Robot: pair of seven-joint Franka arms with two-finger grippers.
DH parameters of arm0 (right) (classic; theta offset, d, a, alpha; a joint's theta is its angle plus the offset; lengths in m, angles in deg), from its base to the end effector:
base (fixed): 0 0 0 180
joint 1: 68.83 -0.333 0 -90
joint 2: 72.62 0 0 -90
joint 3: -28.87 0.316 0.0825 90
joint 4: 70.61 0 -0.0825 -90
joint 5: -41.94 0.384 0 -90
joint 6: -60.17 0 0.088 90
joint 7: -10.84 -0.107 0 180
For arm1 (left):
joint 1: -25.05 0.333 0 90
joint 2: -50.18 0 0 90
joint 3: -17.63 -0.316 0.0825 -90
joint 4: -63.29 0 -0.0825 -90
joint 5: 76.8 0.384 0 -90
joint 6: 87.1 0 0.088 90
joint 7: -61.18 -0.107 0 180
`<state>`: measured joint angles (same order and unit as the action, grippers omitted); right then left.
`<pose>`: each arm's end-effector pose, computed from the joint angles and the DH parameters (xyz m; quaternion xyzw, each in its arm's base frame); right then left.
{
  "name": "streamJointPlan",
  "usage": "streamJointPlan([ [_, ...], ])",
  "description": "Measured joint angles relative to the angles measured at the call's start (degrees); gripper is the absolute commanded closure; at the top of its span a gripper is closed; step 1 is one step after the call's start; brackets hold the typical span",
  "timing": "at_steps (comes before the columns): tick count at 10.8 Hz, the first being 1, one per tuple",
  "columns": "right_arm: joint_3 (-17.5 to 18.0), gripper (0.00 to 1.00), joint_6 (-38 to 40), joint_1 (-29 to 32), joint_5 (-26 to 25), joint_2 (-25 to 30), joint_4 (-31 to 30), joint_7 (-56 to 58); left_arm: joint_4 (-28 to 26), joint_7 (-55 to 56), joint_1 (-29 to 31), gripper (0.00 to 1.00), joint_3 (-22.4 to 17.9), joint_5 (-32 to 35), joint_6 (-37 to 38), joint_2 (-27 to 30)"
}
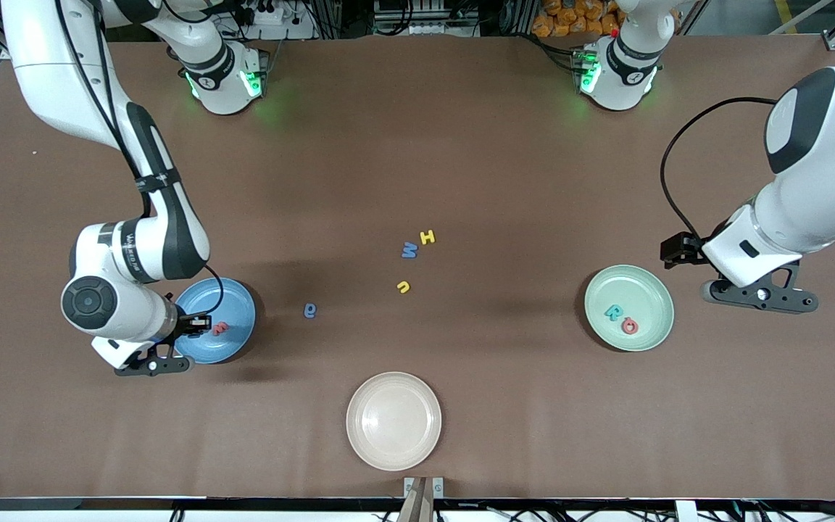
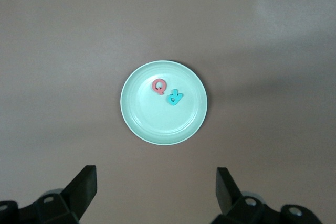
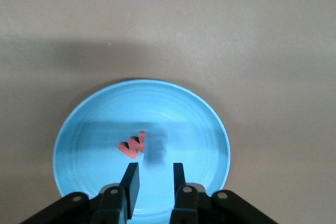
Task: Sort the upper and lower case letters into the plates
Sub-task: 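Carry the blue E over the blue plate with the right gripper, then open the right gripper to drop the E onto the blue plate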
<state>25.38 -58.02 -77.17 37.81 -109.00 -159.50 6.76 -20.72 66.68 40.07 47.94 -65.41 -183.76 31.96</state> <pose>0.6867 0.0603 0.2680 0.9964 0.0304 -0.0573 0.0536 0.6330 -0.1084 0.5146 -0.9953 0.0906 0.0231 0.0234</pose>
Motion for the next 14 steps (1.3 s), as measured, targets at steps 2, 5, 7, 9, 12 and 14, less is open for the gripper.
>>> streamJointPlan([
  [2,-0.01,0.00,0.84,0.64,0.00,0.00,-0.11,-0.17,-0.01,0.00,-0.02,0.00,0.01,0.00,0.00,0.00],
  [5,0.63,0.00,-1.06,0.24,0.00,-0.22,-0.28,-0.28,-0.01,0.00,-0.05,0.00,0.03,0.00,0.00,0.00],
  [7,1.06,0.00,-2.93,-1.48,0.08,-0.87,-0.48,-1.26,-0.01,0.00,-0.24,0.00,0.13,0.00,0.00,0.00],
  [9,1.44,0.00,-2.99,-5.40,0.17,-1.38,-0.50,-6.12,-0.03,0.00,-0.26,0.00,0.19,0.00,0.00,0.00],
  [12,1.72,0.00,-4.18,-14.86,0.20,-2.03,-0.57,-17.79,-0.11,0.00,-0.32,0.00,0.25,0.00,0.01,-0.02],
  [14,1.68,0.00,-7.69,-18.72,0.20,-3.64,-0.64,-22.23,-0.13,0.00,-0.45,0.00,0.26,0.00,0.01,-0.03],
])
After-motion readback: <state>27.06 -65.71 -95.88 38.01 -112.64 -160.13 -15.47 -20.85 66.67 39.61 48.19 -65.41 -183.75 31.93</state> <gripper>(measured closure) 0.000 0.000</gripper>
